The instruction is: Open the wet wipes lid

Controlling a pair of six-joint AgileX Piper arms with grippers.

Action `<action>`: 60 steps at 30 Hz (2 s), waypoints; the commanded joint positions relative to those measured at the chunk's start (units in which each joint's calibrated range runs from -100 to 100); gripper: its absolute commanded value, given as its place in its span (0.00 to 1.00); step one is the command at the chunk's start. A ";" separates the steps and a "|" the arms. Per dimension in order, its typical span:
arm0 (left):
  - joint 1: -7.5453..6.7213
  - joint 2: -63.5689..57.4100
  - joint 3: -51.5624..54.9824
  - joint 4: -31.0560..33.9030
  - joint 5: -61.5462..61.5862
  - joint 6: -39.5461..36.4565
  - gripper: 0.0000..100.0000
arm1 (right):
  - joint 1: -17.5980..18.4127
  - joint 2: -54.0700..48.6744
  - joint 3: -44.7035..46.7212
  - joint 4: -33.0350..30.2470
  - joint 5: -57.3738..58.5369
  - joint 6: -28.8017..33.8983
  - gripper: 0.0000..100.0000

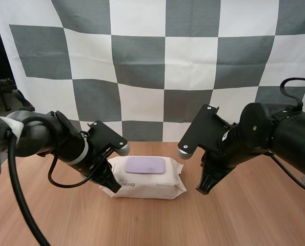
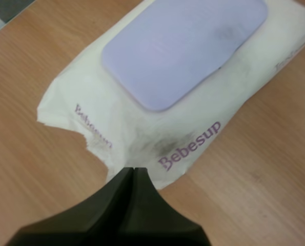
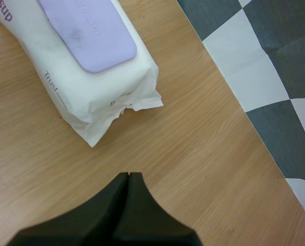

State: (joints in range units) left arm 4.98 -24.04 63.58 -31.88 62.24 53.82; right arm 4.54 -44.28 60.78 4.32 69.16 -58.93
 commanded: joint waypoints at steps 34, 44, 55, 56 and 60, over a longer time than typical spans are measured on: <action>0.02 6.89 1.70 -8.79 -11.04 7.70 0.70 | 0.01 -0.03 -0.02 -0.07 -1.22 0.00 0.00; 0.02 6.89 1.70 -9.47 -8.65 9.18 0.70 | 0.01 -0.03 -0.02 -0.07 -1.22 0.00 0.00; 0.02 12.18 1.70 -9.47 -11.12 9.65 0.52 | 0.01 -0.03 -0.02 -0.07 -0.52 0.00 0.00; 0.02 12.39 1.70 -9.47 -11.12 9.65 0.48 | 0.01 -0.03 -0.02 -0.07 -0.52 0.00 0.00; 0.02 11.97 1.70 -9.47 -11.91 9.68 0.31 | 0.01 -0.03 -0.02 -0.07 -0.52 0.00 0.00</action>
State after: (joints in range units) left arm 4.98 -11.99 65.17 -41.48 50.60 63.48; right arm 4.54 -44.28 60.78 4.32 68.71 -58.93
